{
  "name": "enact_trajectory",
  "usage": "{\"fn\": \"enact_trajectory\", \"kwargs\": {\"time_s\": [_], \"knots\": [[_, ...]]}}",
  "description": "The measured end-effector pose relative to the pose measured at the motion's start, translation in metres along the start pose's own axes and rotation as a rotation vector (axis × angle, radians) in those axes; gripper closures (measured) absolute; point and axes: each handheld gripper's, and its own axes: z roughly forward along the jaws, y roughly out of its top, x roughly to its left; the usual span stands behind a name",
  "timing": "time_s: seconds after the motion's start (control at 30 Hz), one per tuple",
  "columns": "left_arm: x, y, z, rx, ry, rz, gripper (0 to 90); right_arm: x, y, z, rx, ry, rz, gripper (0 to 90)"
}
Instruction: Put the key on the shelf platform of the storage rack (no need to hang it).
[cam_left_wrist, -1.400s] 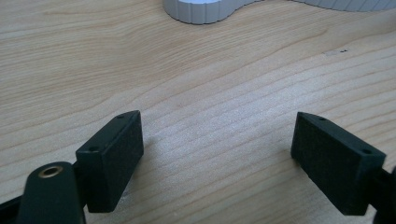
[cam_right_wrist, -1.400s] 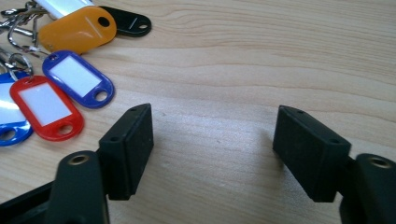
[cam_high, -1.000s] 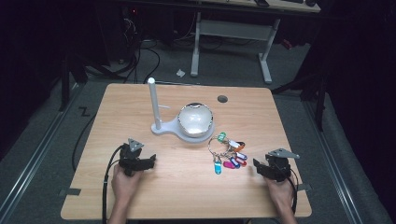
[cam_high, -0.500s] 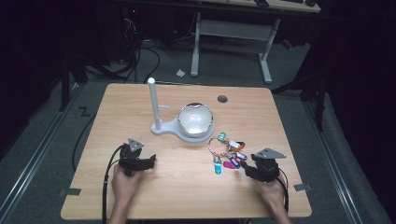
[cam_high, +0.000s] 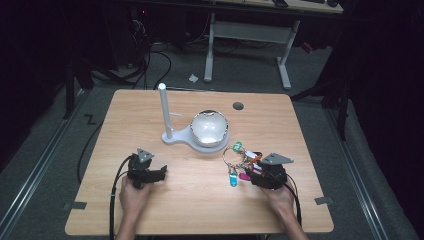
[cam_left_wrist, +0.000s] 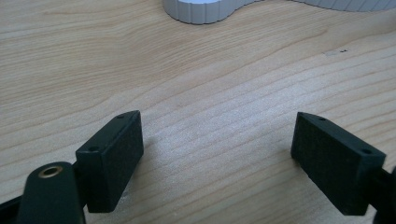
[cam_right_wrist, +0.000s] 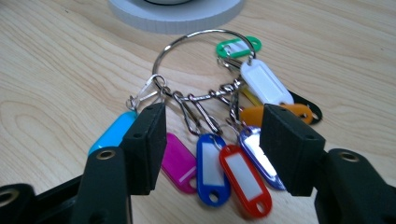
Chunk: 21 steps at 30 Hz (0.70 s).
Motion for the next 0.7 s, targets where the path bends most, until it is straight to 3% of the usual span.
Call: {"fn": "enact_trajectory", "kwargs": {"time_s": [0.17, 0.37, 0.7], "knots": [[0.0, 0.0, 0.0, 0.0, 0.0, 0.0, 17.3, 0.002, 0.008, 0.013, 0.026, -0.007, -0.029, 38.5], [0.0, 0.0, 0.0, 0.0, 0.001, -0.001, 17.2, 0.001, 0.013, 0.026, 0.059, -0.008, -0.028, 36.5], [0.0, 0.0, 0.0, 0.0, -0.002, 0.004, 17.2, -0.001, 0.015, 0.041, 0.064, 0.005, -0.052, 36.8]]}}
